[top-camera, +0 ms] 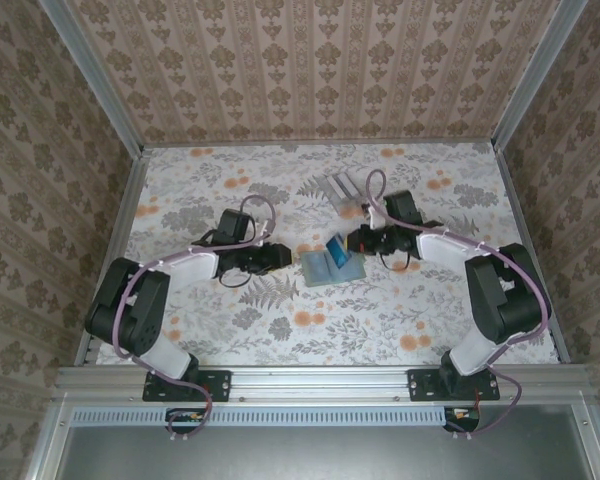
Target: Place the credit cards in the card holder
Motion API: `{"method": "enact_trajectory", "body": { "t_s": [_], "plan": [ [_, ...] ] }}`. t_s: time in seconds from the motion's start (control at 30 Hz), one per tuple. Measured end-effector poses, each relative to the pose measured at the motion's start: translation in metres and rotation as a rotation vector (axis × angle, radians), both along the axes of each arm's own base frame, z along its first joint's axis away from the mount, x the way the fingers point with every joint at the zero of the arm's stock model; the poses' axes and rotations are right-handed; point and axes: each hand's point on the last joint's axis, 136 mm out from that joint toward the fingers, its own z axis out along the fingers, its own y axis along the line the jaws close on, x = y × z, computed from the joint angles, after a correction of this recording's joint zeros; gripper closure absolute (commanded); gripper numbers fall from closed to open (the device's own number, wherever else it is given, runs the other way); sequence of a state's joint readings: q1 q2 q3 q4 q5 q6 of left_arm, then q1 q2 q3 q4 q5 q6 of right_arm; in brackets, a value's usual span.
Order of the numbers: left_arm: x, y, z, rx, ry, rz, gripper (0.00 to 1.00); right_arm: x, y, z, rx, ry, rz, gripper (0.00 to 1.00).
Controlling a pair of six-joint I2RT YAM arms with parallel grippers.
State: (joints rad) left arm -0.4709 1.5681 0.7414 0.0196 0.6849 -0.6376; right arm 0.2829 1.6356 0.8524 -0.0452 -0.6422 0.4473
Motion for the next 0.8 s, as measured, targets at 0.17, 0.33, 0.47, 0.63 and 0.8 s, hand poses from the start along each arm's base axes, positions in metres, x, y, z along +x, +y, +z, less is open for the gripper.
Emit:
{"method": "enact_trajectory", "body": {
  "t_s": [0.17,0.33,0.47,0.63,0.8],
  "plan": [
    [-0.006,-0.017,0.004,-0.023,-0.029,-0.040,0.60,-0.010,-0.003,-0.012,0.067,0.044,0.001,1.00],
    [-0.008,-0.025,-0.003,-0.010,-0.034,-0.047,0.66,-0.006,-0.003,-0.014,0.105,0.034,0.013,1.00],
    [-0.009,-0.021,-0.019,0.018,-0.017,-0.015,0.72,-0.007,-0.003,-0.027,0.107,0.061,0.015,1.00],
    [-0.010,-0.012,-0.039,0.069,0.011,0.020,0.74,-0.008,-0.003,-0.040,0.104,0.092,0.016,1.00],
    [-0.008,-0.012,-0.049,0.088,0.022,0.033,0.78,-0.008,0.000,-0.043,0.119,0.095,0.024,1.00]
  ]
}}
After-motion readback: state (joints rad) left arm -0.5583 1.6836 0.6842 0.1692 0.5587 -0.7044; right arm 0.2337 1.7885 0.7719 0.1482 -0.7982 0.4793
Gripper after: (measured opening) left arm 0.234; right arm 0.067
